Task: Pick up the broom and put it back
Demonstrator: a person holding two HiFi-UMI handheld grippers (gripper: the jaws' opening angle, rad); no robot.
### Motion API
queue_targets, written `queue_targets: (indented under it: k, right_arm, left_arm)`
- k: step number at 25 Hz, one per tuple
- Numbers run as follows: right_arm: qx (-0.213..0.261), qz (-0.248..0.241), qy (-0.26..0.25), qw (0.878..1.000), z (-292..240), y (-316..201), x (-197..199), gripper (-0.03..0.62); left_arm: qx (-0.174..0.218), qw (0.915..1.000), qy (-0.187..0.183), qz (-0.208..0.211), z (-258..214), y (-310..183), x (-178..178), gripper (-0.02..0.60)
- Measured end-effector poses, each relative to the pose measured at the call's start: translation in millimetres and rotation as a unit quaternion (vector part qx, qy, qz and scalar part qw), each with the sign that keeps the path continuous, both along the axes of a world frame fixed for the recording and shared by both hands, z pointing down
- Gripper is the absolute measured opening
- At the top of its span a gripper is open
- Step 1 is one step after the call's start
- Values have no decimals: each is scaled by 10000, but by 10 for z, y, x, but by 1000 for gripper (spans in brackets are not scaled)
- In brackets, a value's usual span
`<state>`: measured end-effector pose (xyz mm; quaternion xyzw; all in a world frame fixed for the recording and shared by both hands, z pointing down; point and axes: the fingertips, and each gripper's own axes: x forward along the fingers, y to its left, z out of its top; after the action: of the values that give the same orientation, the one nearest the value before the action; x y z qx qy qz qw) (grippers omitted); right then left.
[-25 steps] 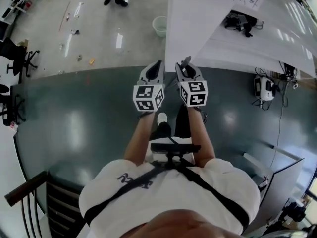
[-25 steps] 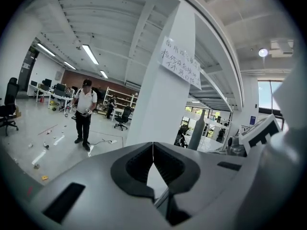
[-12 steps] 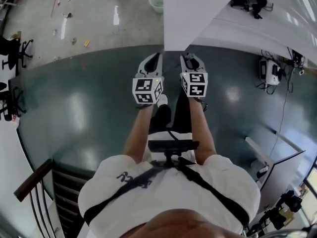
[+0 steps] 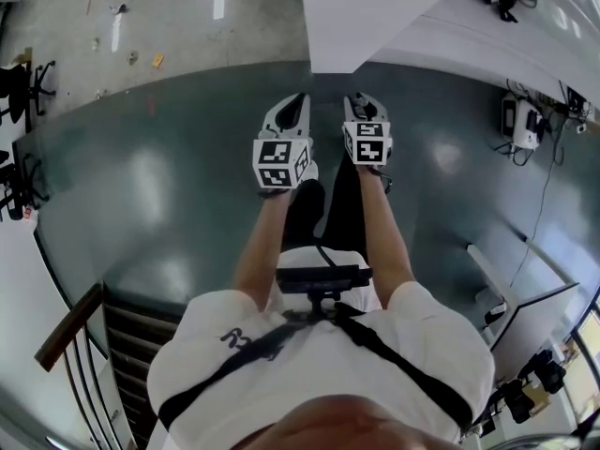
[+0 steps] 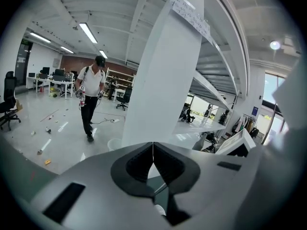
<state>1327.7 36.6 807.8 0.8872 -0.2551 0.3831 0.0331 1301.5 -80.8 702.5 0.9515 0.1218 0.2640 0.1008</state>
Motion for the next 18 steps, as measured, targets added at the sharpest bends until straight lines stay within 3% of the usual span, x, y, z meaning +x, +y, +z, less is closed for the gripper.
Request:
queue_targets:
  k: [9,18]
  right_arm:
    - [-221,282,-430,9984,715,-17,191,100]
    - [-312,456,-356,9978,1050,-46,730,100]
  left_arm:
    - [-33,9996,-266,-89,397,31,138,12]
    - [-3,9992,-383,-111,533,41,267,12]
